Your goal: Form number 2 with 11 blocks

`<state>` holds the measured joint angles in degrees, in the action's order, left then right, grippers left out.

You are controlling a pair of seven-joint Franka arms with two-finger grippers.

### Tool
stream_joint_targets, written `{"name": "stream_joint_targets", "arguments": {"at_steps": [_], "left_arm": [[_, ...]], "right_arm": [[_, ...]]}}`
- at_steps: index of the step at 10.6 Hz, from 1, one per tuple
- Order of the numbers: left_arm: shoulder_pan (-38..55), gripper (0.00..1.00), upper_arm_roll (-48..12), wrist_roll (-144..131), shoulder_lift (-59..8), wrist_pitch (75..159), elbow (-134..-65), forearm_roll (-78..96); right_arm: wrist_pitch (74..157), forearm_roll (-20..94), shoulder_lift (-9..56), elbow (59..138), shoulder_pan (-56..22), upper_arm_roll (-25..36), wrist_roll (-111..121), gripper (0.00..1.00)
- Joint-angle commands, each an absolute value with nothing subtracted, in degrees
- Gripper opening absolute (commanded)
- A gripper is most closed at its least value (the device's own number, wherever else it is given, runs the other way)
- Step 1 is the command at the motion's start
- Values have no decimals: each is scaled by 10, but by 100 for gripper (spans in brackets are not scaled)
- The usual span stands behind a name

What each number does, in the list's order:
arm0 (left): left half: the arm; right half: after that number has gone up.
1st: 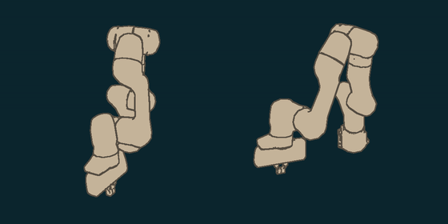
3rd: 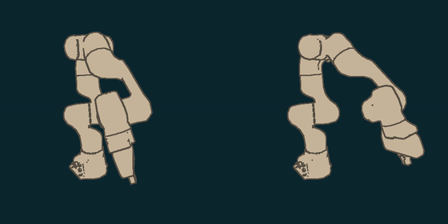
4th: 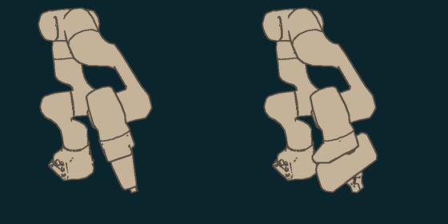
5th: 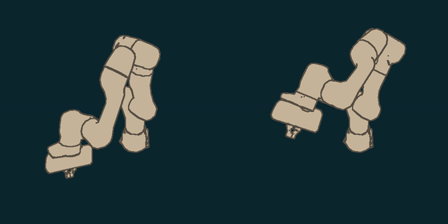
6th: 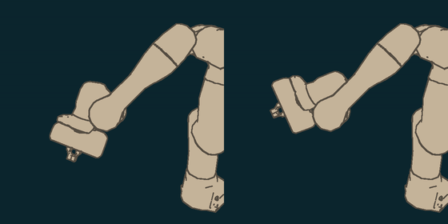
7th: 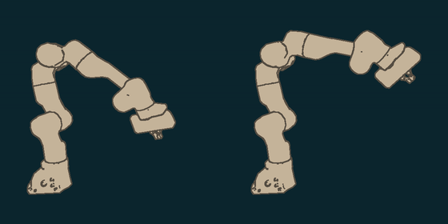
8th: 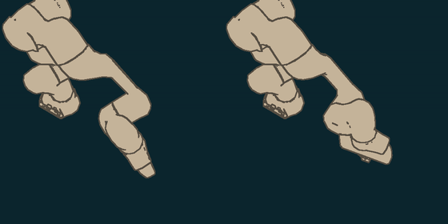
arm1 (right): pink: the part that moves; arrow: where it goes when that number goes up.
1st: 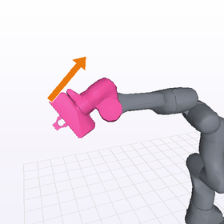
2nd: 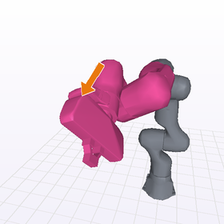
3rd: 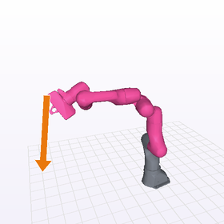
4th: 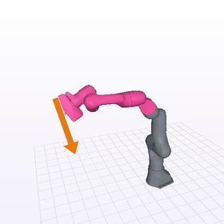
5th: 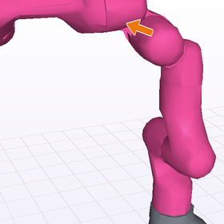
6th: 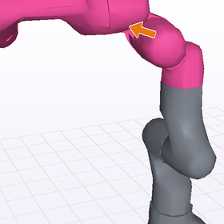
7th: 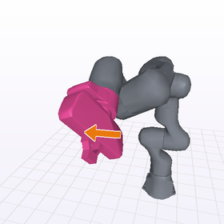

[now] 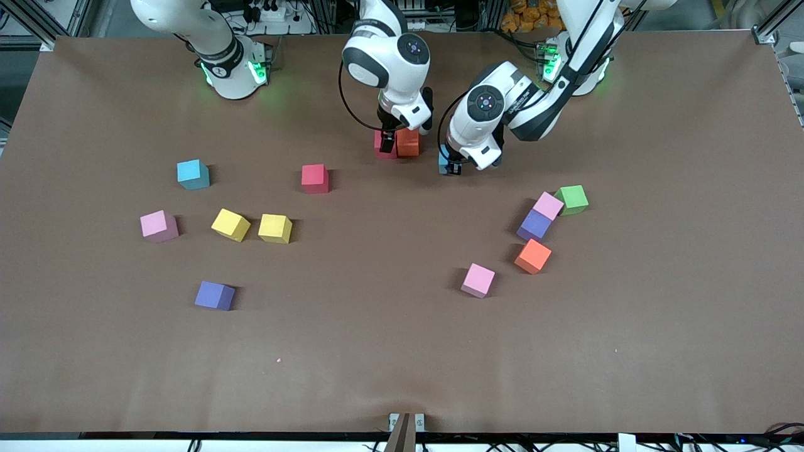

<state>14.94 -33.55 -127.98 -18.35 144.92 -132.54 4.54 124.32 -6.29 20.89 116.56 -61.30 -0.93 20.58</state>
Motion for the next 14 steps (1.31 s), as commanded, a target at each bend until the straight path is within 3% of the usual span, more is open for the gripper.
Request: {"name": "stream_joint_targets", "arguments": {"at_steps": [1,5,9,14], "left_arm": [[144,8,-360,-1288,-163,1489,-1362,51],[153,8,-370,-1338,-167,1503,-1362,51],[167,8,-374,-1362,-174,1522,-1362,51],[180,8,-374,-1363,-190,1535,-1364,51]], "right_arm": [[1217,-80,164,1177,-581,7,199,100],[1217,-107,151,1176,-452,13,195,100],[1213,-108,151,1199,-425,29,133,100],[1207,-105,152,1244,-437,25,-141,100]]}}
